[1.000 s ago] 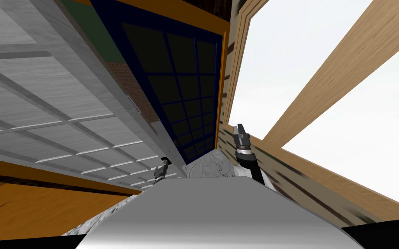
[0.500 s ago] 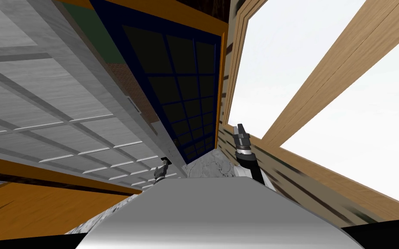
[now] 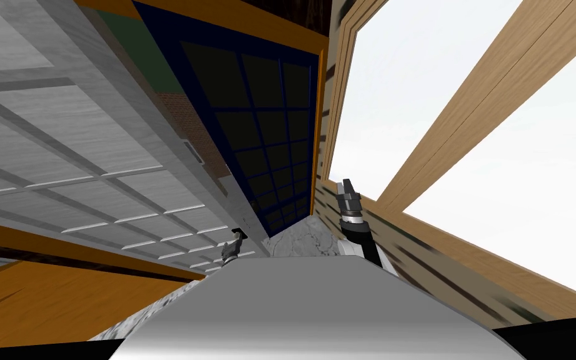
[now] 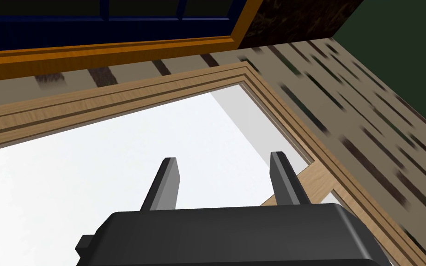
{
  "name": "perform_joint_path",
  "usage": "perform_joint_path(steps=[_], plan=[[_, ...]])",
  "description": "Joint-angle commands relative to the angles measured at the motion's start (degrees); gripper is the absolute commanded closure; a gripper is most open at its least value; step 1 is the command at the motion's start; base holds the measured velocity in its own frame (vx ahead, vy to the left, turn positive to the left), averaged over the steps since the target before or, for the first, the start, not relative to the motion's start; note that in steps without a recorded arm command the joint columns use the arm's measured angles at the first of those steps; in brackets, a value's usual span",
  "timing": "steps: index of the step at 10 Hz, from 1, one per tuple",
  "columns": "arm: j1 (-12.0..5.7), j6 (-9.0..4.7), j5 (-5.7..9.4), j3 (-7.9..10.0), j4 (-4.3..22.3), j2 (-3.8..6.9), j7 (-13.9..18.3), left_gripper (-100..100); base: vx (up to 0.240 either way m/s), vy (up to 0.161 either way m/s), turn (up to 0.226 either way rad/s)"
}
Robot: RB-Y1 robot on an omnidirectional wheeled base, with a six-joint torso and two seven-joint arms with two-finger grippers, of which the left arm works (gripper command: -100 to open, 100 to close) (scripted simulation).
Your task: Pull the door open
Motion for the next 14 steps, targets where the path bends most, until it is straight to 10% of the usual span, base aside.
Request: perform_joint_path(steps=[1,3,4,14], plan=[[0.75,0.38,0.75,1.71,0.86,1.51,-0.18,100,-0.006,0.012,0.007],[0.75,0.38,0.75,1.71,0.86,1.51,-0.18,100,-0.003,-0.002,0.017],[-1.68,-2.02,0.59,0.16,3.17,0.6,1.14,100,-0.01,-0.029,-0.065],[-2.03,-2.23,3.26,-2.5,3.18,1.56,14.3,100,-0.025,0.006,-0.035]])
